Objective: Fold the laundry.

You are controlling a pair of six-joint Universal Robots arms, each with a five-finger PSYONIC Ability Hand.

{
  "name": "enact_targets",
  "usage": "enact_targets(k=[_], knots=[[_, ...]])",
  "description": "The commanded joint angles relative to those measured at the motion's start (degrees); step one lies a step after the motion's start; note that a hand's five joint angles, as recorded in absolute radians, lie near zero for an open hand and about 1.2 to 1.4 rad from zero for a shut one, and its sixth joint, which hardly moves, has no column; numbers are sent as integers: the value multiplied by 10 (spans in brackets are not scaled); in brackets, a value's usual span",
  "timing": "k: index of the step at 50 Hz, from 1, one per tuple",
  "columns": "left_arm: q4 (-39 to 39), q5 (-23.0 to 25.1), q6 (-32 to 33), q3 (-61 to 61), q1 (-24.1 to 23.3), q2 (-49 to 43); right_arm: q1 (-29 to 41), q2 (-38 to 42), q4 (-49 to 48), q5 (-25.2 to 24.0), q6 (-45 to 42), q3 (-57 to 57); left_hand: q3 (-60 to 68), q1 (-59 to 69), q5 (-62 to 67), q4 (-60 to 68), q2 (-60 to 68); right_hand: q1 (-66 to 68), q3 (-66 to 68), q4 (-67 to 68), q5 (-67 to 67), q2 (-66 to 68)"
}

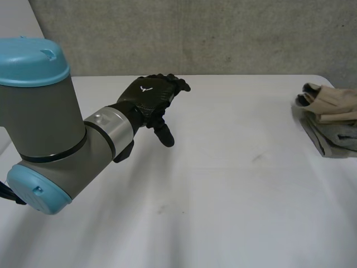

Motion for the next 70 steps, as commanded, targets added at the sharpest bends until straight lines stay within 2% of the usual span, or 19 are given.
enact_targets(k=[1,12,18,20,22,23,26,30,31,34,35,37,38,41,43,49,59,65,70], knots=[[0,0,-1,0,0,-1,-16,-5,-2,-21,54,-2,-14,-33,-20,-13,-7,260,135,114,153,122],[0,-1,-2,0,0,-2,-20,-5,22,-52,55,39,-14,-33,-20,-13,-7,260,135,114,153,122],[0,-1,-2,0,2,-2,-60,-38,64,-55,11,76,-14,-33,-20,-13,-7,260,135,114,153,122],[0,-1,-2,0,2,-2,-68,-62,87,-55,-22,92,-14,-33,-20,-13,-7,-15,-140,-162,-123,-154],[1,-1,-2,1,2,-2,-68,-76,100,-53,-46,103,-14,-33,-20,-13,-7,-388,-513,-535,-496,-527],[1,-1,-2,1,2,-2,-68,-90,112,-51,-70,114,-14,-33,-20,-13,-7,-440,-565,-586,-547,-578],[1,-1,-2,1,2,-2,-68,-111,127,-45,-89,129,-14,-33,-20,-13,-7,-440,-565,-586,-547,-578],[0,-1,-3,1,2,-1,-68,-151,135,16,-81,136,-14,-33,-20,-13,-7,-440,-565,-586,-547,-578],[0,-1,-3,1,2,1,-68,-161,132,61,-83,134,-14,-33,-20,-13,-7,-440,-565,-586,-547,-578],[1,-1,-3,2,2,6,-68,-164,130,133,-90,123,-14,-33,-20,-13,-7,-440,-565,-586,-547,-578],[1,-1,-3,2,3,7,-68,-164,126,181,-97,109,-16,-35,-21,-14,-8,-440,-565,-586,-547,-578],[1,-1,-3,2,7,9,-68,-163,125,231,-108,87,-16,-35,-21,-14,-8,-440,-565,-586,-547,-578],[1,-1,-3,2,10,13,-65,-165,125,281,-120,66,-16,-35,-21,-14,-8,-440,-565,-586,-547,-578],[2,-2,-3,2,12,23,-60,-168,123,345,-138,29,-16,-35,-21,-14,-8,-440,-565,-586,-547,-578],[2,-2,-4,2,15,32,-41,-174,121,388,-134,-1,-16,-35,-21,-14,-8,-440,-565,-586,-547,-578],[3,-6,-16,2,28,45,69,-225,104,392,-66,-9,-16,-35,-21,-14,-8,-440,-565,-586,-547,-578],[15,-75,-31,3,57,55,280,-350,79,364,111,184,-17,-37,-23,-16,-10,-440,-565,-586,-547,-578],[18,-88,-29,2,68,56,388,-392,40,373,135,307,-17,-37,-23,-16,-10,-440,-565,-586,-547,-578],[18,-91,-29,-2,79,55,452,-420,2,427,134,395,-19,-38,-25,-18,-12,-440,-565,-586,-547,-578]])
